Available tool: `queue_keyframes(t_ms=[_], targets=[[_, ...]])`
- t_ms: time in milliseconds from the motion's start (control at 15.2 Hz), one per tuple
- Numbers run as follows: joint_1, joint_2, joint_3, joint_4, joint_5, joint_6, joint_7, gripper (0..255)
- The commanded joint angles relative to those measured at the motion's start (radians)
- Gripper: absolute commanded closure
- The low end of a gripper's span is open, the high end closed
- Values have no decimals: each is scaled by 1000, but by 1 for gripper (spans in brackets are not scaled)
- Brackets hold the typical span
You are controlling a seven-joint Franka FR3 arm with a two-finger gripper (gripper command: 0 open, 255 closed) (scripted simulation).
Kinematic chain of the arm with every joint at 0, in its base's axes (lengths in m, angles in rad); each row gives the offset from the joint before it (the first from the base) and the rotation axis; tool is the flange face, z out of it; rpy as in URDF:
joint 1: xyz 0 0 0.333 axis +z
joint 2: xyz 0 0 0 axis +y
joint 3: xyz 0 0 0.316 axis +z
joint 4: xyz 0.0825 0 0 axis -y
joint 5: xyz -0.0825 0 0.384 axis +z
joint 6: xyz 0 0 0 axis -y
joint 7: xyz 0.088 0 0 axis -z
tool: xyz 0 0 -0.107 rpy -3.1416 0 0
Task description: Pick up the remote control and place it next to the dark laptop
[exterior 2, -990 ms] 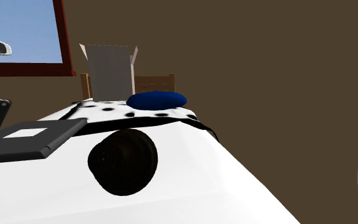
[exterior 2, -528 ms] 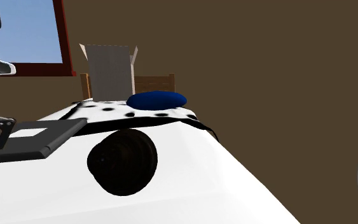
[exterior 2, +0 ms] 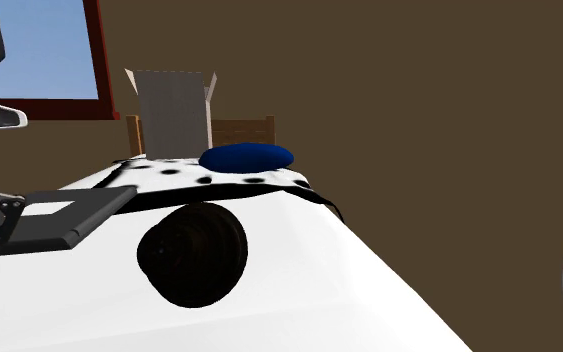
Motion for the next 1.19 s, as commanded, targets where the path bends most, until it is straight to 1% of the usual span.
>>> queue_keyframes(t_ms=[0,66,396,660,1122], targets=[[0,0,0,0,0,0,0,255],[0,0,0,0,0,0,0,0],[0,0,0,0,0,0,0,0],[4,-60,-2,57,-14,-115,10,0],[4,-60,-1,57,-14,-115,10,0]])
